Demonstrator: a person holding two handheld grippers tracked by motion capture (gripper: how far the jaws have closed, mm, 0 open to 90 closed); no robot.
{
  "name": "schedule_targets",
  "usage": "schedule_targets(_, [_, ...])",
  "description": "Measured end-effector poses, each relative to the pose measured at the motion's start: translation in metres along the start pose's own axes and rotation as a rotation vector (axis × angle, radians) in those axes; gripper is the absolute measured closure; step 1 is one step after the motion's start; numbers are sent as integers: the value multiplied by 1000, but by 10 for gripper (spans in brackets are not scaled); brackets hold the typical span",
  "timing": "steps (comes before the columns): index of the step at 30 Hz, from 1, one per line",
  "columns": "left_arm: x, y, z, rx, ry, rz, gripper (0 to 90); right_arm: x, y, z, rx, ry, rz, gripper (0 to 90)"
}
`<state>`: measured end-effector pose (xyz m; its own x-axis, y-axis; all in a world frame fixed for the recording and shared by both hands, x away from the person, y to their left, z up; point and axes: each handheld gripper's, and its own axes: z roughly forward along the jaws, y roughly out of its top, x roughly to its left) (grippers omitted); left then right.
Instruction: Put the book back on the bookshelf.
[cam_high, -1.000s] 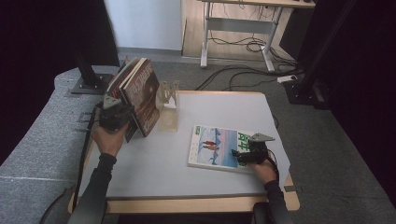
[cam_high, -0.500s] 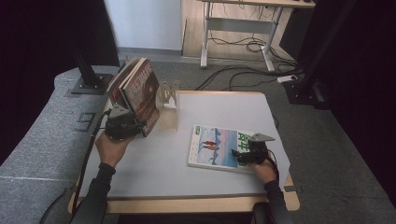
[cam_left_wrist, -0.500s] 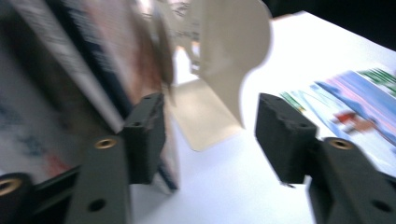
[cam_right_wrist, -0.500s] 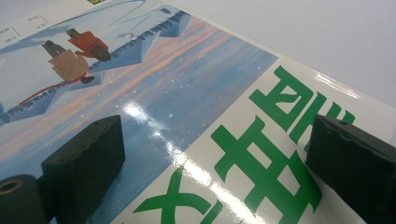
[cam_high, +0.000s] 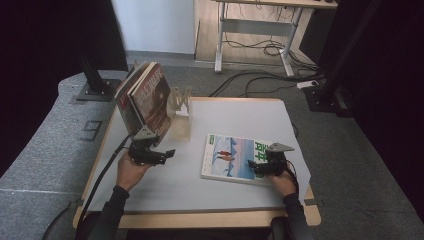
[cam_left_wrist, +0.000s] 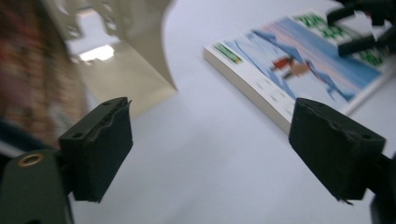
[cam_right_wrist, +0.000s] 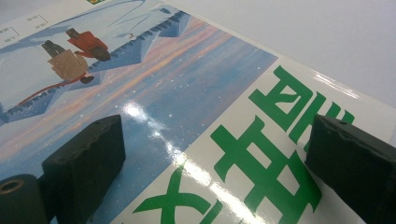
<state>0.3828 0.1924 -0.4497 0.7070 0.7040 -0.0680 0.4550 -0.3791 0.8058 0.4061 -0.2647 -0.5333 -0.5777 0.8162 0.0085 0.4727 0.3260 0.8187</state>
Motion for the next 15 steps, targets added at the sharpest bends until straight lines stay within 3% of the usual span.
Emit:
schedule_targets(5, [-11, -12, 21, 53, -34, 40, 7, 0, 0, 0, -1, 0, 0, 44])
schedule_targets(9, [-18, -22, 31, 73, -42, 73, 0, 0, 0, 0, -1, -1, 1, 45])
schedule_targets(15, [-20, -44, 45, 118, -55, 91, 0, 0, 0, 0, -2, -1, 1, 46])
